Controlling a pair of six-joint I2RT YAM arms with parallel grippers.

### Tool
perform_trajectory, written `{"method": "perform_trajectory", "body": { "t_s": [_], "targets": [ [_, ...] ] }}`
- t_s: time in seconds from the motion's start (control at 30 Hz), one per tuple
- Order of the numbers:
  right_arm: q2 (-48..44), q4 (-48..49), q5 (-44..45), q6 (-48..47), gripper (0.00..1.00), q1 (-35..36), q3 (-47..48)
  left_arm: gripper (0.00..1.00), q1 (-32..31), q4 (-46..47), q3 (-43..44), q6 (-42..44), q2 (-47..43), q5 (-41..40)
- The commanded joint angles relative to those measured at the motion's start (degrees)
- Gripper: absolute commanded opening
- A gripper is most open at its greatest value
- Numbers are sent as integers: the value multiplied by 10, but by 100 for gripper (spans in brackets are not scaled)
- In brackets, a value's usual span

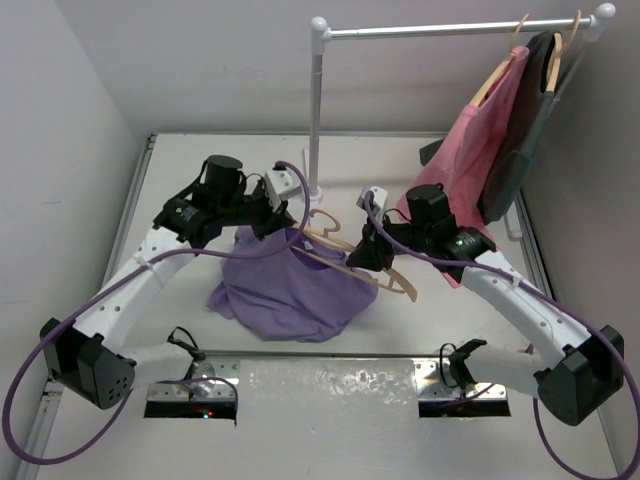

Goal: Place the t-shirt on the hanger

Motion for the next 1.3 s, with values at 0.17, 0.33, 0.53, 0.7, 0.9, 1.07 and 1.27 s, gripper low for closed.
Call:
{"method": "perform_trajectory", "body": {
  "t_s": [0.17, 0.33, 0.53, 0.7, 0.9, 1.07, 1.27],
  "targets": [
    [3, 192, 4, 22, 0, 8, -50, 0, -1, 11, 18, -49, -31, 67],
    [29, 372, 12, 64, 0, 24, -145, 0, -10, 57, -26, -81, -32, 69],
    [63, 490, 9, 95, 0, 33, -217, 37, -14, 9, -59, -10, -19, 21],
    [101, 542, 4, 104, 0, 51, -237, 67, 0, -49, -46, 78, -18, -28],
    [174, 590, -12, 126, 0, 53, -222, 66, 151, -60, -25, 234, -9, -12],
    [186, 578, -21, 122, 0, 53, -202, 67, 158, -115, -60, 497, 20, 30],
    [168, 534, -24, 97, 0, 53, -182, 77, 108, -144, -67, 562, 83, 122]
  ]
}}
